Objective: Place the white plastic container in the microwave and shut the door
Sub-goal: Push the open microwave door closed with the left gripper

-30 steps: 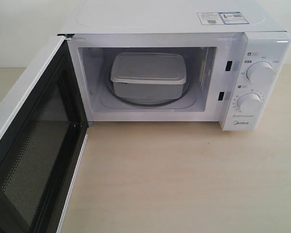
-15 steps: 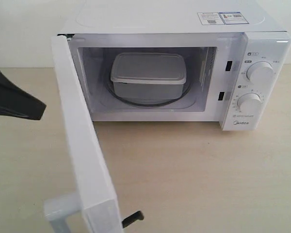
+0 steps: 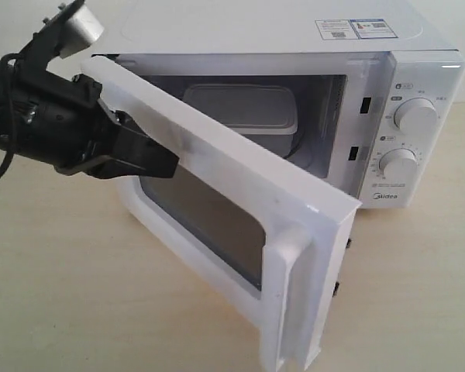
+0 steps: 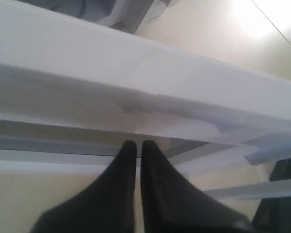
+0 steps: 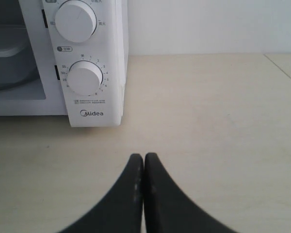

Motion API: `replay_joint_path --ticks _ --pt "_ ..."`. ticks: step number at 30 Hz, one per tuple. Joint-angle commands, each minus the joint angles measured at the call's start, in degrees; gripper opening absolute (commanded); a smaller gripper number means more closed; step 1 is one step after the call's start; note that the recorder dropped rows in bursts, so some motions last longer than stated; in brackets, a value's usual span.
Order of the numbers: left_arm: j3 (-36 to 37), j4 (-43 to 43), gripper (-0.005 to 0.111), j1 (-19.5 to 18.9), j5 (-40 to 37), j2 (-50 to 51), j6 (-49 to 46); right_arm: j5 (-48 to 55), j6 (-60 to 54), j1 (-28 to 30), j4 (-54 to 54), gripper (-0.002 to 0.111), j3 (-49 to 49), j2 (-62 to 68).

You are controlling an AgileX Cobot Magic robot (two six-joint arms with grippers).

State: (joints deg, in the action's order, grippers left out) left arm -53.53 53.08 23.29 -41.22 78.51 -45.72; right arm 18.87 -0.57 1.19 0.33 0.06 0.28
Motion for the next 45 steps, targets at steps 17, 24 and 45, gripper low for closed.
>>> replay_joint_path --ticks 17,24,45 --pt "0.16 3.42 0.004 0.74 14.89 0.18 -1.37 -0.39 0.14 0.43 0.11 0.0 -0.06 -0.28" --pt "0.16 3.54 0.004 0.74 15.92 0.41 -1.76 -0.39 0.14 0.43 0.11 0.0 -0.06 -0.28" --pt "-8.54 4.51 0.004 8.58 22.62 10.86 -6.0 -0.09 0.15 0.43 0.11 0.0 -0.06 -0.28"
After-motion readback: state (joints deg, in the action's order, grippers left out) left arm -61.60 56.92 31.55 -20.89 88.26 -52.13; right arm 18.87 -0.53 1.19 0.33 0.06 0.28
